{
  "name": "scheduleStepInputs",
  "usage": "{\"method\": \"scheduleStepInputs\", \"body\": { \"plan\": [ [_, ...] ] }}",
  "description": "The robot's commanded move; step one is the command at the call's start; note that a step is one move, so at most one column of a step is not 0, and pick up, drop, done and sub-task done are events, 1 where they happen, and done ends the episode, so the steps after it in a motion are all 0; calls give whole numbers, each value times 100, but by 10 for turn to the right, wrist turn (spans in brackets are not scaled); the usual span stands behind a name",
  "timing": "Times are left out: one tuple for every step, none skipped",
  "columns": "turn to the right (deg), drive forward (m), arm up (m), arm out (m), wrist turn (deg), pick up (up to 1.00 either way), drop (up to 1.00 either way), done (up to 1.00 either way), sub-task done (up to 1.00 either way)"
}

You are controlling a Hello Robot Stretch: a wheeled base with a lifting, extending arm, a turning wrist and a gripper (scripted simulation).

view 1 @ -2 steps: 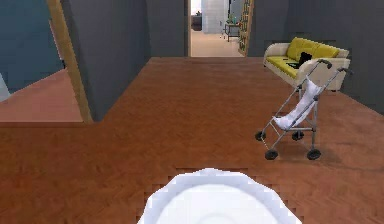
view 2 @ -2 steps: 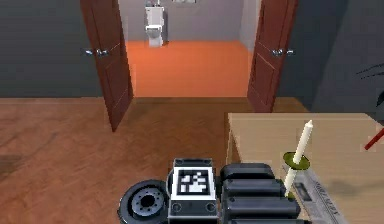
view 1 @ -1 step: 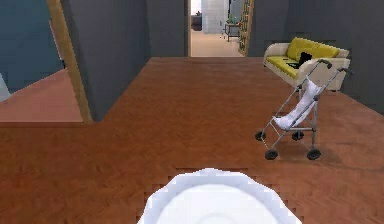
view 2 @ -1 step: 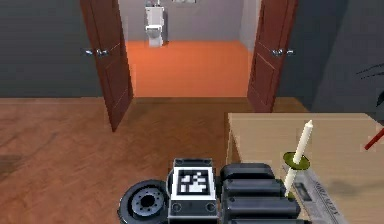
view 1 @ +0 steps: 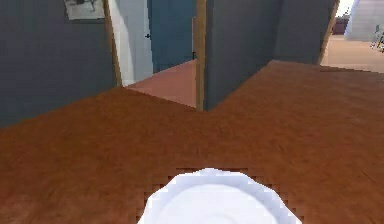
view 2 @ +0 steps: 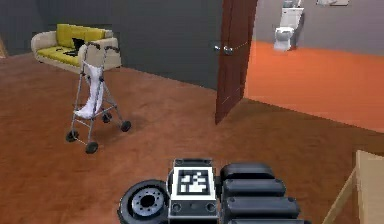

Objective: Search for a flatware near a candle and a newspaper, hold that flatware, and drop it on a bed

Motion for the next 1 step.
{"method": "scheduleStepInputs", "body": {
  "plan": [
    [-60,0,0,0,0,0,0,0,0]
  ]
}}
